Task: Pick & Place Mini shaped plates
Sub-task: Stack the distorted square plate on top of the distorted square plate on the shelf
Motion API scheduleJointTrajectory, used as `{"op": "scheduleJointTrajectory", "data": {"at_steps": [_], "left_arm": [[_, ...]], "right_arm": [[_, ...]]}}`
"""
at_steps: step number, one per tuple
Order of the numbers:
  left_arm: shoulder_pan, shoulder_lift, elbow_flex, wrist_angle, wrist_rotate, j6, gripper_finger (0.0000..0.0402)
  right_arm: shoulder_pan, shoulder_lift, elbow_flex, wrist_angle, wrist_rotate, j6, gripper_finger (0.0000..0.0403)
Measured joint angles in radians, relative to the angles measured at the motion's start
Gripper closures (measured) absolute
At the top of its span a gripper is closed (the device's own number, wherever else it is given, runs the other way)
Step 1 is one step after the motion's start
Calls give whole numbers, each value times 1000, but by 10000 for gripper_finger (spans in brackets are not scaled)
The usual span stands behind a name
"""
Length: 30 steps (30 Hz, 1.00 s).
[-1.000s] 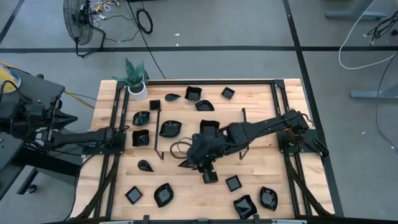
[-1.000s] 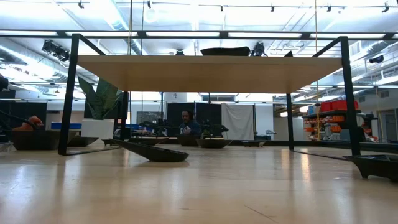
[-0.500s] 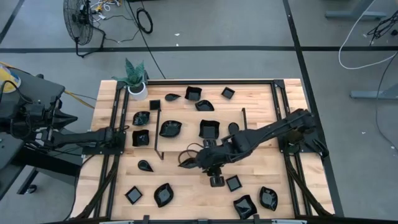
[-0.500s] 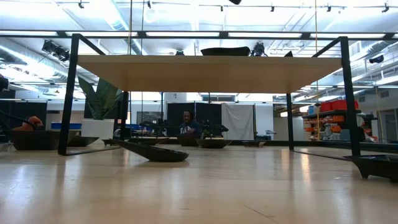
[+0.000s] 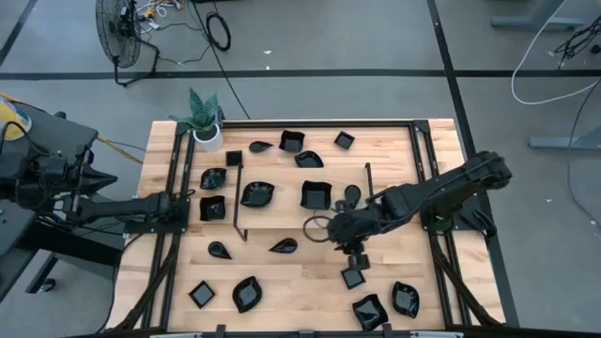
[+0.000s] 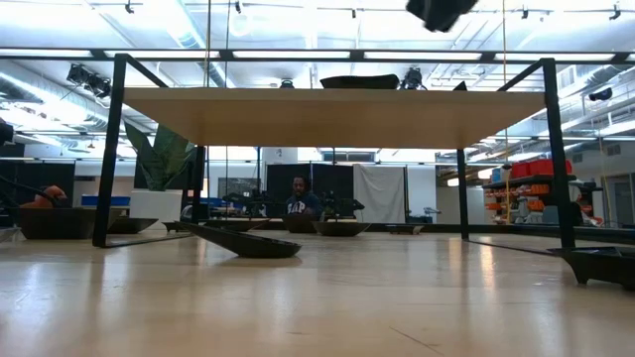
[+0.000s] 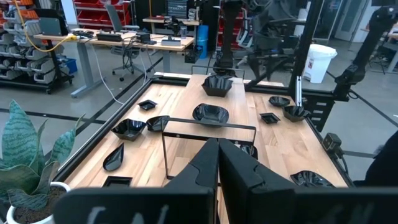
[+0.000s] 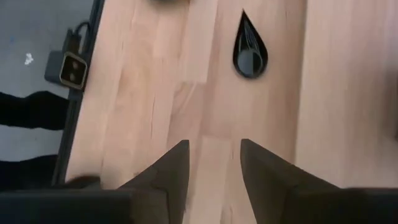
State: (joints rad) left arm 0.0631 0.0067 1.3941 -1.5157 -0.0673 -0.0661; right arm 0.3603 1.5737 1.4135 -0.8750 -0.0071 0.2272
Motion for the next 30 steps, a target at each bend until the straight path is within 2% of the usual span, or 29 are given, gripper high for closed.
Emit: {"op": "scheduleJointTrajectory", "data": {"at_steps": [14,30], "left_arm": [[0,0,0,0,0,0,383],[0,0,0,0,0,0,383]], "right_arm": [[8,-173,-210,17,0,0,256],[15,-207,-231,23,-9,16,256]]}}
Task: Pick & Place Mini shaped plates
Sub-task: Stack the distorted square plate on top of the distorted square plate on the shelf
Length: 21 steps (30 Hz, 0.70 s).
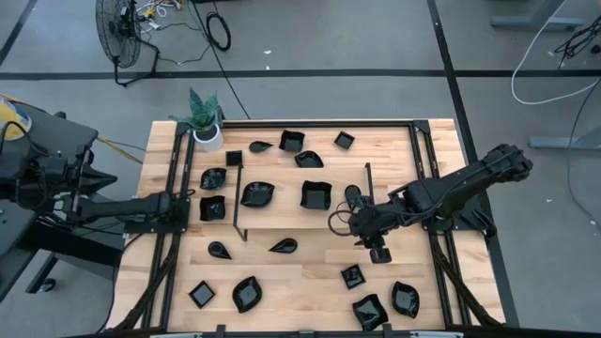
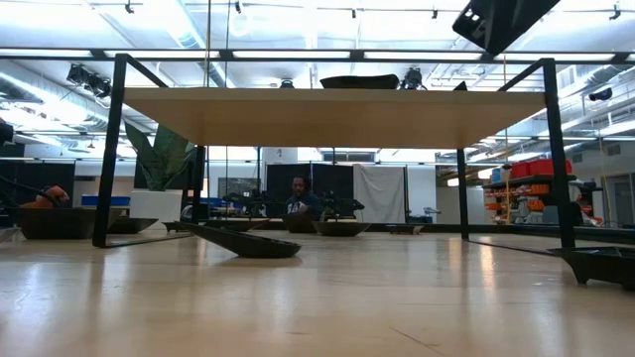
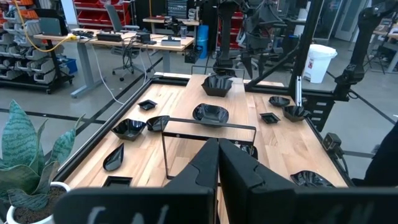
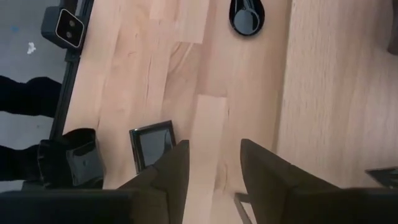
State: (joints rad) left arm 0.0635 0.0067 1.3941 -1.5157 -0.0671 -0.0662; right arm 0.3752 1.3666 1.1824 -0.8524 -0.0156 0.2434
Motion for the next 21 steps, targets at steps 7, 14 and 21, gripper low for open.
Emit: {"op": "scheduleJointTrajectory", "data": {"at_steps": [7,14,21], "left_arm": [[0,0,0,0,0,0,383],[0,0,0,0,0,0,383],[0,0,0,0,0,0,383]], "right_arm": [[39,0,0,0,-1,7,256],[82,0,0,0,-1,58,256],[129,-10,0,-2,-1,125,256]]}}
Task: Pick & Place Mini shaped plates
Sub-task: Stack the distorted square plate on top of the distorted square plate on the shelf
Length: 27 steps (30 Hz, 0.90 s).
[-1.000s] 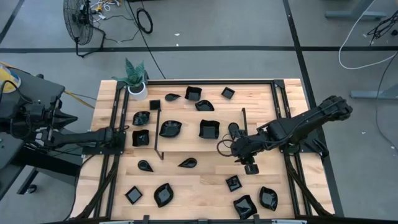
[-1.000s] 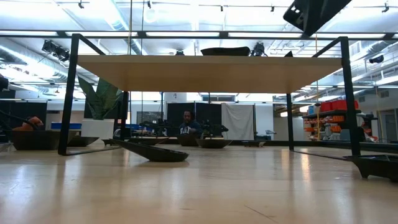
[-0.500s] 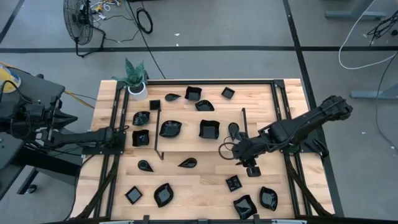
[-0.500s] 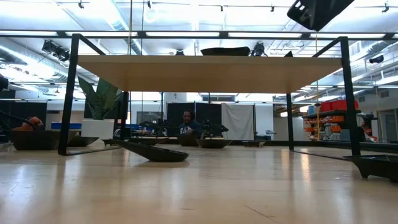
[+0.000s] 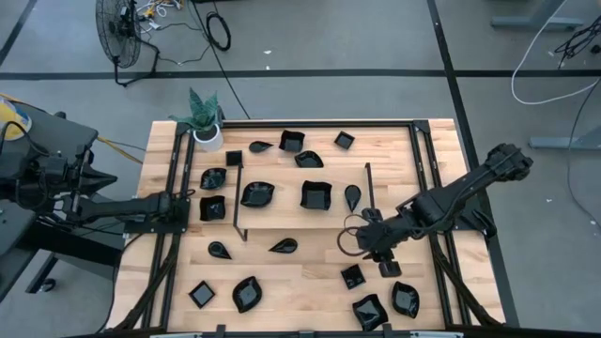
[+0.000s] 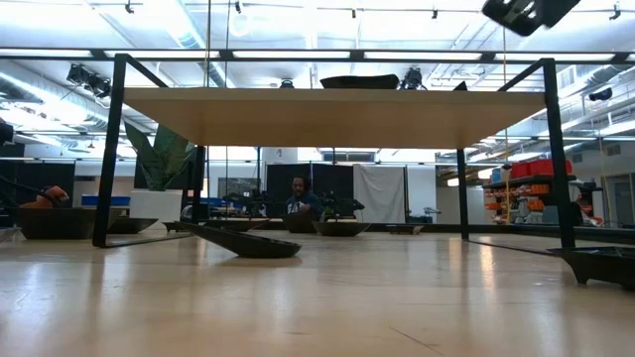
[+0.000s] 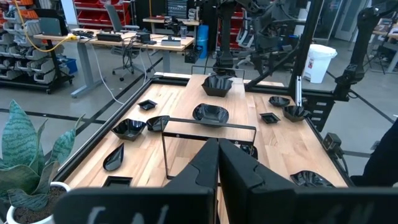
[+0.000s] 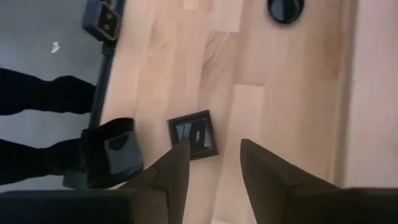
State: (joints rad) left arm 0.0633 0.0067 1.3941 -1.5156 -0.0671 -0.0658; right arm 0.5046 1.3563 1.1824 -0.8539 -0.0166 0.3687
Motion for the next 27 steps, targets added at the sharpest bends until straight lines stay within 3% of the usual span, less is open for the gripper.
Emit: {"op": "scheduleJointTrajectory", "data": {"at_steps": [13,18,21,27], "left_arm": [[0,0,0,0,0,0,383],[0,0,0,0,0,-1,383],[0,0,0,0,0,0,383],[0,0,0,0,0,0,383]], "right_arm": [[136,-9,-46,51,0,0,256],[182,4,-91,62,0,109,256],[206,22,-105,63,0,177,256],[232,99,-106,118,-1,144,256]]}}
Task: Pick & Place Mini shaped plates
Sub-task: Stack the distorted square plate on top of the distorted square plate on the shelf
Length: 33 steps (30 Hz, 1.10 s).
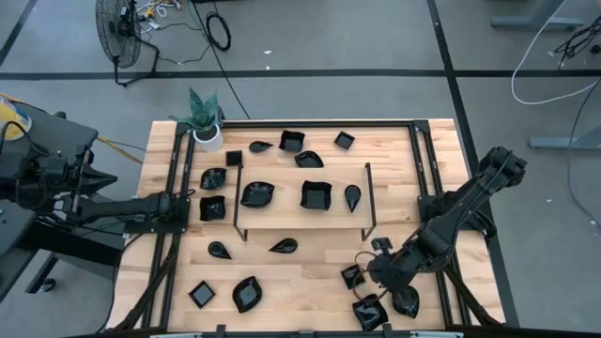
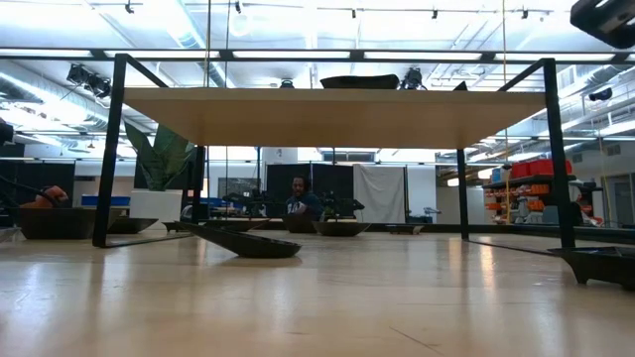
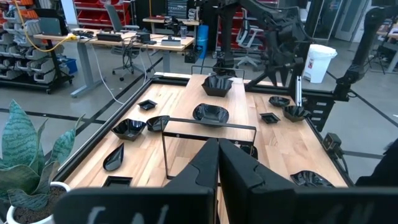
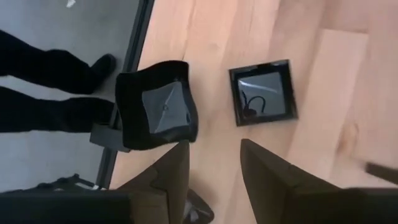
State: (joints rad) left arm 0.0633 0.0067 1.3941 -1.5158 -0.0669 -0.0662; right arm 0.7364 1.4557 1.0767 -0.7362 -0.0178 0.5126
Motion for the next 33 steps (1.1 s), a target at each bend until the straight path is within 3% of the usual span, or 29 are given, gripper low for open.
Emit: {"op": "scheduleJointTrajectory", "data": {"at_steps": [10,18,33], "left_arm": [[0,0,0,0,0,0,383],[0,0,0,0,0,0,383],[0,0,0,0,0,0,383]], "right_arm": [[-1,152,3,195,-1,-125,256],[23,217,56,214,-28,-209,256],[28,306,80,227,-70,-216,256]]}}
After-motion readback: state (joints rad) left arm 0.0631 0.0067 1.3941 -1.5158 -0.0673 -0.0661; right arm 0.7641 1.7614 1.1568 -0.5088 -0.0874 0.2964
